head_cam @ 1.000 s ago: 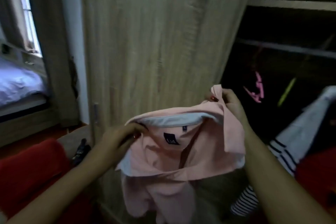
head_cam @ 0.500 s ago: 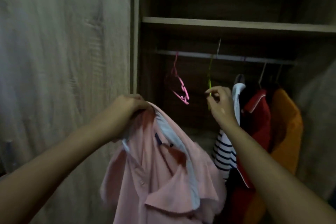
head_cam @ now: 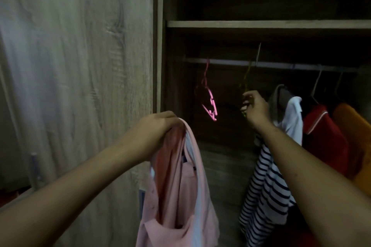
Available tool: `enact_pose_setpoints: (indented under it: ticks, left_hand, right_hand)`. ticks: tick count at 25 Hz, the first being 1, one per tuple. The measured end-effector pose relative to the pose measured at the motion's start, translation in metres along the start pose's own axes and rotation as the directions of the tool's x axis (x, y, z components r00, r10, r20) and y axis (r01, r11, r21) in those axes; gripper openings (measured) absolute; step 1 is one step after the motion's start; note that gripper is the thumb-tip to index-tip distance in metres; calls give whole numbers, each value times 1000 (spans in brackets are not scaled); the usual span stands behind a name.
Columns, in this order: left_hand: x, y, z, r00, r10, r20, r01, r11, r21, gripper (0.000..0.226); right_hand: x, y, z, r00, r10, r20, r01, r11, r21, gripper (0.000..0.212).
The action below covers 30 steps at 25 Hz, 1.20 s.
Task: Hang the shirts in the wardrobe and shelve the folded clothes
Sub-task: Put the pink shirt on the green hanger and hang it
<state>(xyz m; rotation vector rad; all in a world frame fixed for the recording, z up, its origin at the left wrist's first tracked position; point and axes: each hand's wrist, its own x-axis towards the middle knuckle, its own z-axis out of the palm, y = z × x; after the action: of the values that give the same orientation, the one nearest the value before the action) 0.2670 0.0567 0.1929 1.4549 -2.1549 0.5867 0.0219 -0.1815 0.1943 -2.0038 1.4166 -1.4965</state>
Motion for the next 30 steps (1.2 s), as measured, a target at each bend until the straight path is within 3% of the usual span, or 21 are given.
enact_pose_setpoints:
  ticks: [3,6,9,11,15,20,23,27,30]
  left_hand:
    - [-4,-6,0,999,-47,-8,47,999,1,34]
    - [-3,-6,-1,994,-110,-15,110,994,15,50]
    - [1,-5,1,994,-114,7,114,994,1,57]
    - [5,-3,4,993,-116,29,116,993,5,50]
    - [11,1,16,990,-134,44,136,990,-45,30]
    - [16,8,32,987,-125,105,134,987,-91,29]
    - [17,11,37,978,-157,140,173,978,-117,27]
    - [20,20,38,967,-164,196,201,962,-185,31]
    - [19,28,35,967,-154,204,203,947,-248,34]
  right_hand:
    - [-9,-5,5,986,-51,-161,65,995,80,43]
    - [-53,10,10,955,-69,-290,154,946,284,45]
    - [-100,50,24,974,19,-224,57,944,326,46]
    - [-113,71,23,981,83,-173,-34,962,271,32]
    - [-137,69,4,980,43,-196,18,954,298,10]
    - [-152,45,-20,972,106,-211,-13,917,399,15]
    - [-165,8,-40,968,90,-236,53,841,538,19]
    - [-189,-56,-55,978,6,-208,160,613,774,14]
    - [-208,-72,-35,979,-123,-163,204,610,766,18]
